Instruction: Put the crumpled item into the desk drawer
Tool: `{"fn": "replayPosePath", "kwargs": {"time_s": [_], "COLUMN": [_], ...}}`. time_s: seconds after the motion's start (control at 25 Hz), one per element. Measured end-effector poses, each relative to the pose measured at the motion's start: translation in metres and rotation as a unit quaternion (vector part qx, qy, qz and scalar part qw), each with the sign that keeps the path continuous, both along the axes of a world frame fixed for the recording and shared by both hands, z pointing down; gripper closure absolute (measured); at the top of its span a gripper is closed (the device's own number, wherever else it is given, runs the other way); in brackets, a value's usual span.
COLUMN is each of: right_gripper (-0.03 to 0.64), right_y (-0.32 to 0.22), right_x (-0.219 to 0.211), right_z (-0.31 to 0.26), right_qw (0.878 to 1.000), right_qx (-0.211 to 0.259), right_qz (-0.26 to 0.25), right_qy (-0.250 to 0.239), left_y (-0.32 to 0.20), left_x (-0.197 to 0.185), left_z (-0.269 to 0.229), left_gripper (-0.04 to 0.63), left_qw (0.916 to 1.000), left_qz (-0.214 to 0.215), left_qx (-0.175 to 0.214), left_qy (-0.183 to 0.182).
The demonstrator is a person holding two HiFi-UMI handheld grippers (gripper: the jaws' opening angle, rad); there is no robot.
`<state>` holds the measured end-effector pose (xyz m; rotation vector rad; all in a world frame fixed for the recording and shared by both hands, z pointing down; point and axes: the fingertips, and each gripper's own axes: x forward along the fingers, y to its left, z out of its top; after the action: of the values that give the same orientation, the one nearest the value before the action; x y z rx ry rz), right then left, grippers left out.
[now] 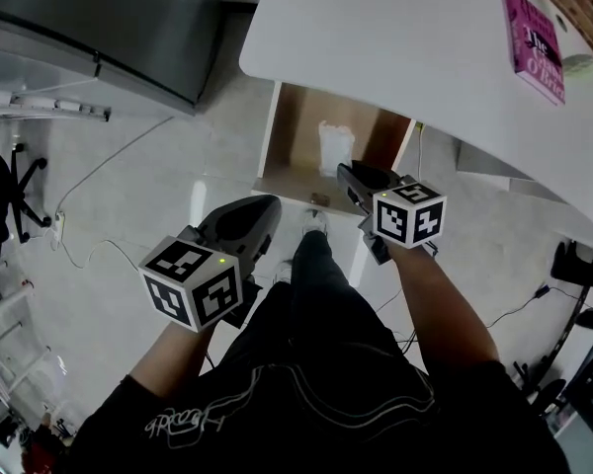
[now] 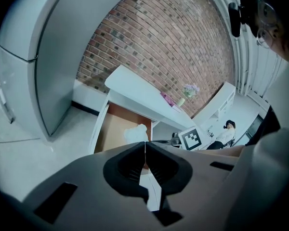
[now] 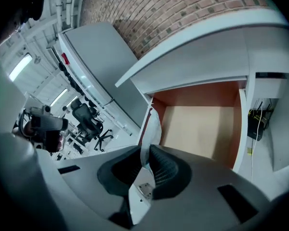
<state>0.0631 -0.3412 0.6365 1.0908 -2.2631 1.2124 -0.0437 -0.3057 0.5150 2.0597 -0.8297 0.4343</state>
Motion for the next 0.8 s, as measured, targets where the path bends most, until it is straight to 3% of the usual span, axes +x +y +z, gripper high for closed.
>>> {"fn": "replayPosePath", "kwargs": {"time_s": [0.44,0.8], "right_gripper": [0.552,0.552], "right_y": [-0.021,-0.03], "right_x": [-0.011,-0.022], "right_z": [0.096,0.133], "right_qw": [0.998,0.996], "right_qx": [-0.045,-0.077], "right_qz": [-0.034,-0.043], "right_qy": [0.034,0.03], "left_y": [-0.016,-0.011], "left_x": [-0.014,-0.03], "left_z": [0.048,0.079], "left_gripper": [0.572,0.572], "left_qw": [0.9987,0.996], "left_qz": [-0.037,-0.064], "left_qx": [-0.033,-0.06], "left_qy": [-0.008,-0.018]}}
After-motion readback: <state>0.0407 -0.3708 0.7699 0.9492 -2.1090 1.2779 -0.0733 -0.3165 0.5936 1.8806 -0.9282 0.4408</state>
